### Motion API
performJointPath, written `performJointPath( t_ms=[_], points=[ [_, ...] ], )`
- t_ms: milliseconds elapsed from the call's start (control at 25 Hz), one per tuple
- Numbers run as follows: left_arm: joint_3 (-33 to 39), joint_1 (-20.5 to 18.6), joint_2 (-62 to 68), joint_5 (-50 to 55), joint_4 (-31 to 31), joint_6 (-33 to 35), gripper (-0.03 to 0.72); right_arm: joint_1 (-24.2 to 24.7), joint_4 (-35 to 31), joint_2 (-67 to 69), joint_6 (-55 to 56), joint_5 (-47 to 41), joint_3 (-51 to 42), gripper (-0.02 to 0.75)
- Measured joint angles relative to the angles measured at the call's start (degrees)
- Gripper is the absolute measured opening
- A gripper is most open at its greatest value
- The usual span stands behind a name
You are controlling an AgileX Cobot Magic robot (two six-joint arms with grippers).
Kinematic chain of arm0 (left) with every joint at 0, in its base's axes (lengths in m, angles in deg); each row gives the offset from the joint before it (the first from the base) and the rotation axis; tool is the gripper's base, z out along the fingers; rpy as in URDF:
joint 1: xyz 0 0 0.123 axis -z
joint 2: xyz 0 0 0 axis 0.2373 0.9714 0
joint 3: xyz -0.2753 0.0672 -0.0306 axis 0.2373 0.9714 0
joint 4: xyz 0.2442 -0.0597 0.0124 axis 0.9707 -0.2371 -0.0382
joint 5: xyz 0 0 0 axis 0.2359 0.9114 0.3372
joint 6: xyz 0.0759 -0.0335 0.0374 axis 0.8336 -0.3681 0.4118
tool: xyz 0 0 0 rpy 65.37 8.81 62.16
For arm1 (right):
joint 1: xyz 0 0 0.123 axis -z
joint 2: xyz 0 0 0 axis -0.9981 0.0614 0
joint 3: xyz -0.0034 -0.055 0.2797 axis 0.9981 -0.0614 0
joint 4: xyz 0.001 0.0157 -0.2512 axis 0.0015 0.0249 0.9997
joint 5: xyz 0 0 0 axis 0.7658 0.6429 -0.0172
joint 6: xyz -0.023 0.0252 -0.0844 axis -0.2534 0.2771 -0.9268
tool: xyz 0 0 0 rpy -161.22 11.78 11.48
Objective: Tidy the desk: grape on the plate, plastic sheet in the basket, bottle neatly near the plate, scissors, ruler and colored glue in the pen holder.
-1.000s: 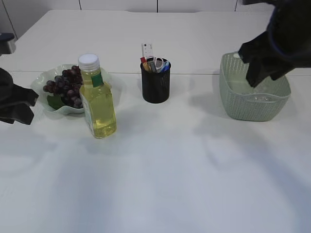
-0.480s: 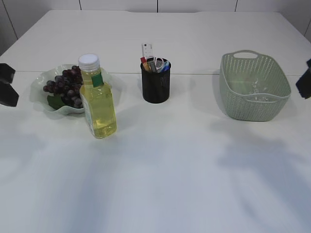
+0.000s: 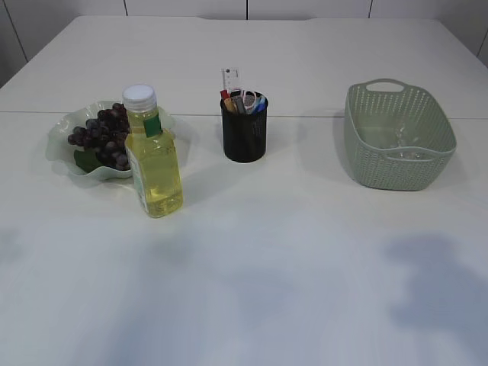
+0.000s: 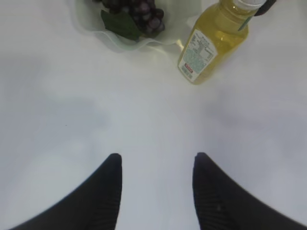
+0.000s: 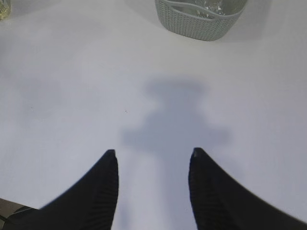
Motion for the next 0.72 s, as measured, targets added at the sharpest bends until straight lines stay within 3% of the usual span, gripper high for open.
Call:
performJointPath(
  t_ms=[320,720],
  points=[
    [1.1,0.0,-14.4,5.7,4.6,0.0,0.357,0.0,0.2,-17.6,1.5,-2.5,-4.6,0.384],
    [11.5,0.0,-36.6,11.7,4.8,0.0,0.357,0.0,0.3,-34.0,1.8,-10.0,-4.7,0.384]
  ],
)
